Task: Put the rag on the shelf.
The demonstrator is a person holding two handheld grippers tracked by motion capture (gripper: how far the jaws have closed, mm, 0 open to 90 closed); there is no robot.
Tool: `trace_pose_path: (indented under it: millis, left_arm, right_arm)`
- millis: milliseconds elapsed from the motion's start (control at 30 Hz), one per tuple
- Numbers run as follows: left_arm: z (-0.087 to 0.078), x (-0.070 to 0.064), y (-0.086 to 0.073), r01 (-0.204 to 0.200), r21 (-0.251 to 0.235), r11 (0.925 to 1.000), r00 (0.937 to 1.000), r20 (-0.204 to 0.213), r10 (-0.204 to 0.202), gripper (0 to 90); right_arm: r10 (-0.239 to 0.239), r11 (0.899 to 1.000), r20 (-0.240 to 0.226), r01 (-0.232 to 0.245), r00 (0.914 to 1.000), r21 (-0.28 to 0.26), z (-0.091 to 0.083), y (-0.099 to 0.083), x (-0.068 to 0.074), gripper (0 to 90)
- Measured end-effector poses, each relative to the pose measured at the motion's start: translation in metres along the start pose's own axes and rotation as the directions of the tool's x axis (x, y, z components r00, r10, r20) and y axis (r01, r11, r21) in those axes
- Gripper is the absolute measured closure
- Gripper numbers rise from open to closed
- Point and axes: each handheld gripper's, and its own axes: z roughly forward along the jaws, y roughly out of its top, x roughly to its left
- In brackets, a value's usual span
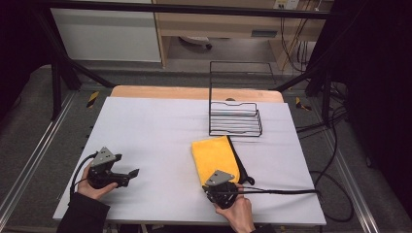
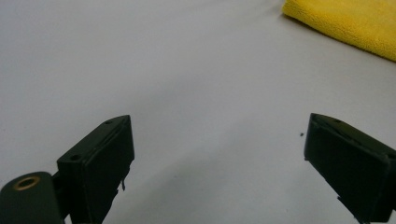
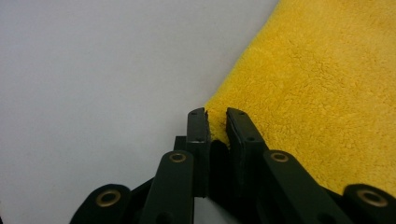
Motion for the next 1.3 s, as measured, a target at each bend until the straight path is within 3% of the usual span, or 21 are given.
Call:
trace_pose_path:
  millis: [267,533,933,1100,1233,1300]
  left_arm:
    - [0.000,0.001,0.000,0.002,-0.001,1.0000,1.0000,-0.001,-0.002,8.6]
    - [0.000,0.002,0.000,0.003,0.000,1.0000,1.0000,-0.003,-0.003,8.8]
    - [-0.001,0.002,0.000,0.002,0.001,1.0000,1.0000,-0.006,-0.002,8.8]
    - [0.000,0.001,0.000,0.003,0.001,1.0000,1.0000,-0.004,-0.003,8.9]
    - [-0.001,0.002,0.000,0.003,0.000,1.0000,1.0000,-0.004,-0.003,8.9]
    - [0.000,0.001,0.000,0.004,0.001,1.0000,1.0000,-0.002,-0.004,8.8]
  right_arm:
    - [0.049,0.999,-0.046,-0.048,0.9977,0.019,-0.003,0.008,-0.007,83.6]
    - [0.131,0.991,-0.106,-0.133,0.9857,-0.015,-0.011,0.018,-0.010,83.8]
    - [0.113,0.992,-0.184,-0.122,0.9763,-0.035,-0.001,0.036,0.021,83.6]
    - [0.100,0.994,-0.209,-0.106,0.9728,-0.015,0.008,0.034,0.031,82.3]
    - [0.100,0.994,-0.235,-0.105,0.9669,-0.007,0.009,0.033,0.029,69.0]
    - [0.097,0.993,-0.228,-0.109,0.9689,-0.039,0.003,0.036,0.024,59.8]
